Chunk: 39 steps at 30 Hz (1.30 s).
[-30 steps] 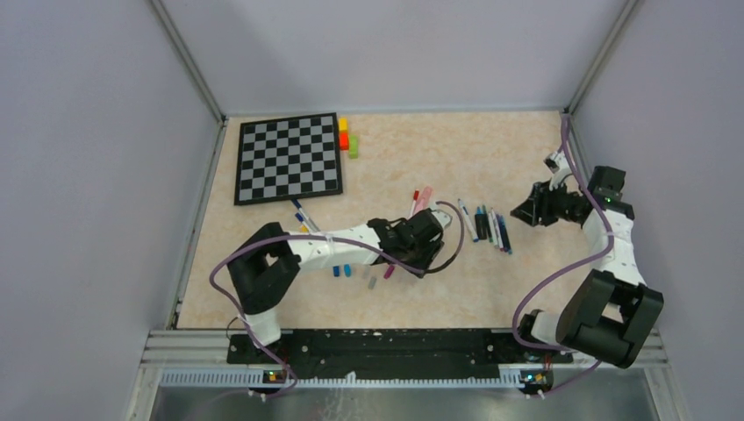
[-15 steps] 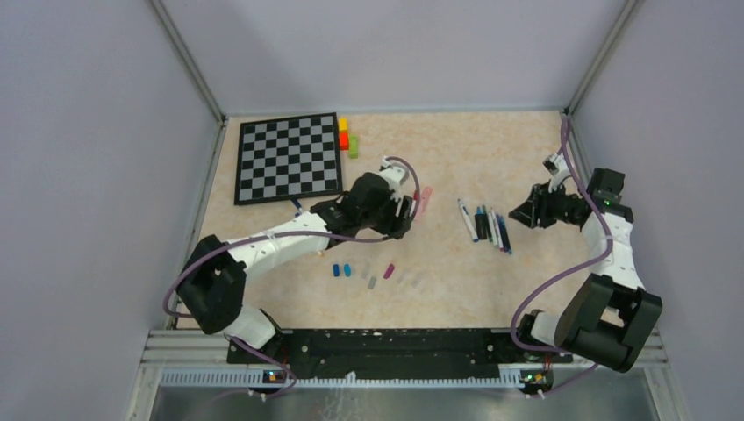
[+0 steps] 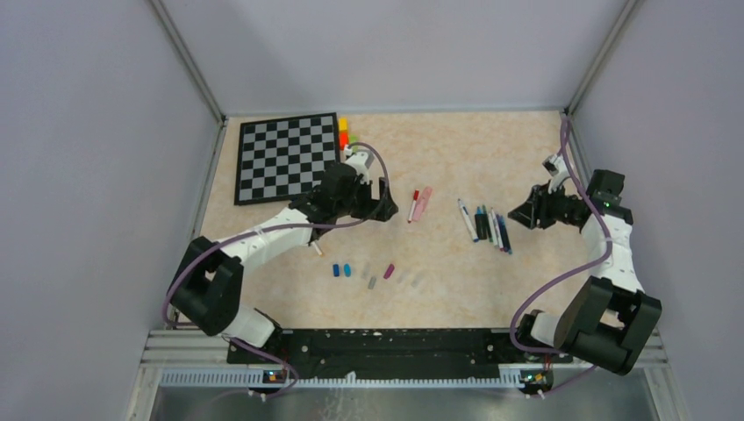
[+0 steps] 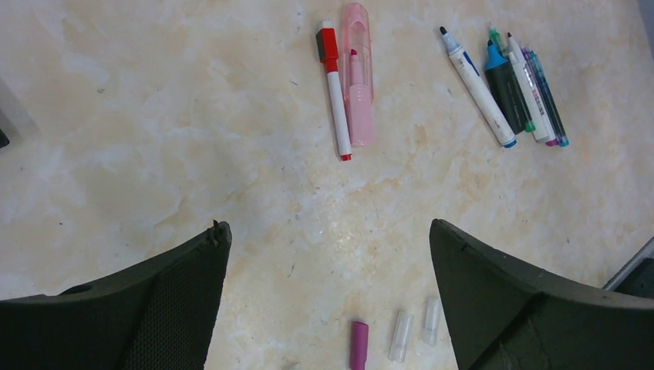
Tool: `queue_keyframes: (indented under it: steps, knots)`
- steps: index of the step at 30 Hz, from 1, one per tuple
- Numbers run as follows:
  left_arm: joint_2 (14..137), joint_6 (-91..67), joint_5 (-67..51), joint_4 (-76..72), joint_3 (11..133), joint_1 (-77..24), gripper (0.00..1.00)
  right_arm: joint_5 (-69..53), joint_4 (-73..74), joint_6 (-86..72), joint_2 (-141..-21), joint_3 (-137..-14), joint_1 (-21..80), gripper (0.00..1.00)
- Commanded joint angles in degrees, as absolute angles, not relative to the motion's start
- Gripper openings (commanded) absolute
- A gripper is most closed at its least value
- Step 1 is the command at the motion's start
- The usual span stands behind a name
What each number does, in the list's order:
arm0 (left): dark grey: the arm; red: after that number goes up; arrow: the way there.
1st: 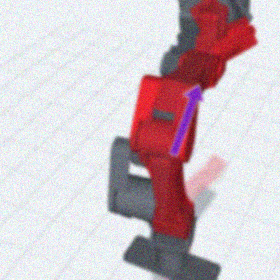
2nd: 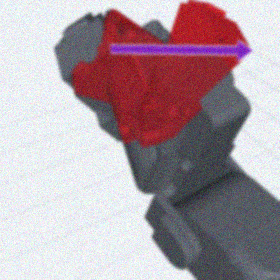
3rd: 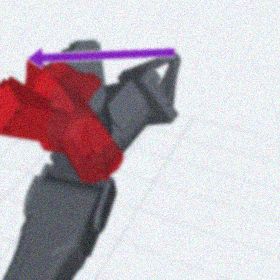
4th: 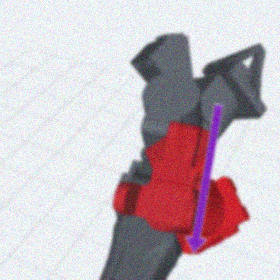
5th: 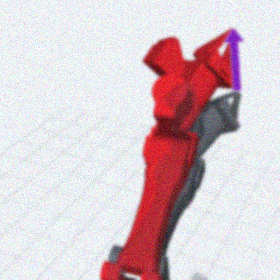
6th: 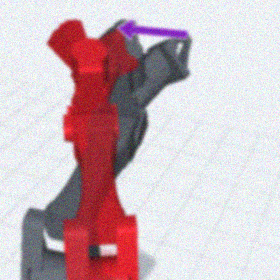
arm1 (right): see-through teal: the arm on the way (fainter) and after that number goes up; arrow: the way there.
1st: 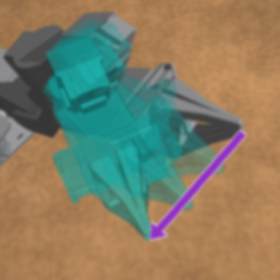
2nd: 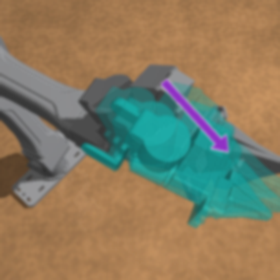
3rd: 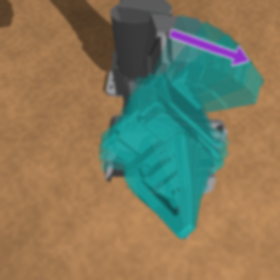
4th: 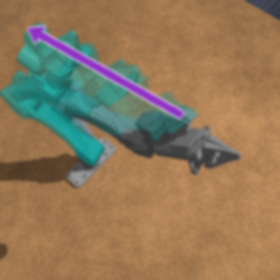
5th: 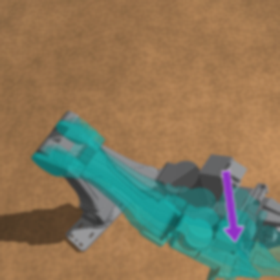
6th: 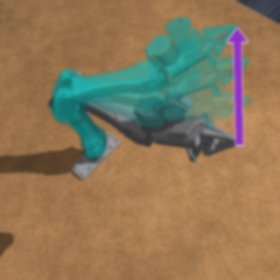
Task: Open the pen caps
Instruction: Pick up the pen from the center of the board.
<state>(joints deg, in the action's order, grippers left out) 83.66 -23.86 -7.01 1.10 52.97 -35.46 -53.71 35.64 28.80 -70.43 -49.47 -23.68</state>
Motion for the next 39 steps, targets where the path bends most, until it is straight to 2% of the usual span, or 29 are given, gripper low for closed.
queue_keyframes:
  steps: [1, 7, 8, 12, 16, 25, 39]
  knots:
    - [88.7, -27.9, -9.3, -0.4, 57.0, -33.9, 0.99, -55.2, 34.5, 30.2, -68.8, -49.4, -23.9, 0.41]
    - [95.9, -28.2, -11.0, 2.4, 63.8, -33.5, 0.95, -55.2, 34.5, 30.3, -68.9, -49.3, -24.0, 0.41]
    - [97.5, -27.7, -11.9, 3.4, 65.3, -33.5, 0.90, -55.2, 34.5, 30.3, -68.9, -49.3, -24.0, 0.41]
    - [105.5, -27.8, -9.7, 14.7, 76.0, -33.6, 0.59, -55.2, 34.6, 30.4, -68.9, -49.3, -24.0, 0.41]
    - [113.6, -27.9, -6.9, 25.6, 86.9, -33.7, 0.48, -55.2, 34.6, 30.5, -68.8, -49.3, -24.0, 0.41]
    - [122.2, -25.4, -6.2, 29.4, 97.4, -35.8, 0.45, -55.3, 34.5, 30.7, -68.9, -49.0, -24.0, 0.41]
    - [128.4, -24.1, -6.0, 31.7, 103.9, -37.8, 0.43, -55.4, 34.6, 31.0, -68.9, -49.0, -24.0, 0.41]
